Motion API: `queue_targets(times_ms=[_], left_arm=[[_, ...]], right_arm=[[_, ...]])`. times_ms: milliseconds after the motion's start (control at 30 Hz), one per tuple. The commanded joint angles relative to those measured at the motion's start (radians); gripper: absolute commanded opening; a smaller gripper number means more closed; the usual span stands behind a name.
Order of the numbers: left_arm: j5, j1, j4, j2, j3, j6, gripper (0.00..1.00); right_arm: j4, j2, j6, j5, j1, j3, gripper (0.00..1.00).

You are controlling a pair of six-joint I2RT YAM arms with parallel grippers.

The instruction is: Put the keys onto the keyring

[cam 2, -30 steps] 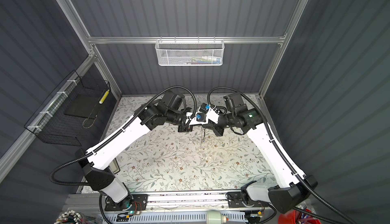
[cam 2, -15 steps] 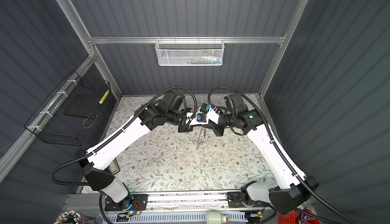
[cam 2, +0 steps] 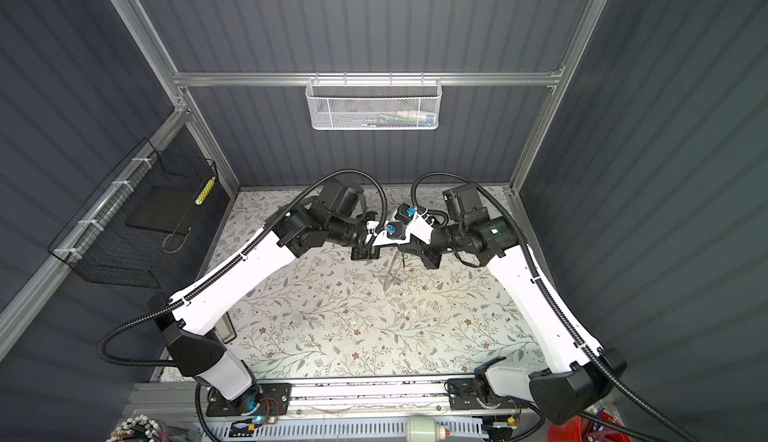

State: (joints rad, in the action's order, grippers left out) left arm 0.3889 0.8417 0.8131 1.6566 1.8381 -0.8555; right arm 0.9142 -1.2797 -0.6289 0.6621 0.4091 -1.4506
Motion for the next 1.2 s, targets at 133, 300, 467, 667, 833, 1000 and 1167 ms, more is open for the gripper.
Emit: queue_targets(times_ms=[133, 300, 467, 667, 833, 1000, 1167], left_arm=[[0.176, -0.09, -0.034, -0.033, -0.043, 0.132, 0.07], [0.147, -0.099, 0.026, -0.034, -0.014, 0.1, 0.18], [0.143, -0.099, 0.053, -0.019, -0.002, 0.089, 0.2], [0.165, -0.091, 0.07, 0.012, 0.024, 0.086, 0.24], [0.168, -0.071, 0.096, 0.025, 0.044, 0.078, 0.26], [0.188, -0.059, 0.104, 0.036, 0.049, 0.082, 0.28], [0.204, -0.053, 0.101, 0.042, 0.048, 0.088, 0.28]], right_arm=[[0.005, 0.013, -0.068, 0.139, -0.006, -0.025, 0.0], [0.032, 0.003, -0.077, 0.129, -0.009, -0.027, 0.0], [0.037, -0.015, -0.078, 0.126, -0.009, -0.041, 0.0], [0.036, -0.03, -0.075, 0.131, -0.009, -0.054, 0.0], [0.034, -0.041, -0.067, 0.111, -0.009, -0.063, 0.0], [0.023, -0.046, -0.06, 0.109, -0.008, -0.07, 0.0], [0.017, -0.045, -0.053, 0.108, -0.006, -0.073, 0.0]])
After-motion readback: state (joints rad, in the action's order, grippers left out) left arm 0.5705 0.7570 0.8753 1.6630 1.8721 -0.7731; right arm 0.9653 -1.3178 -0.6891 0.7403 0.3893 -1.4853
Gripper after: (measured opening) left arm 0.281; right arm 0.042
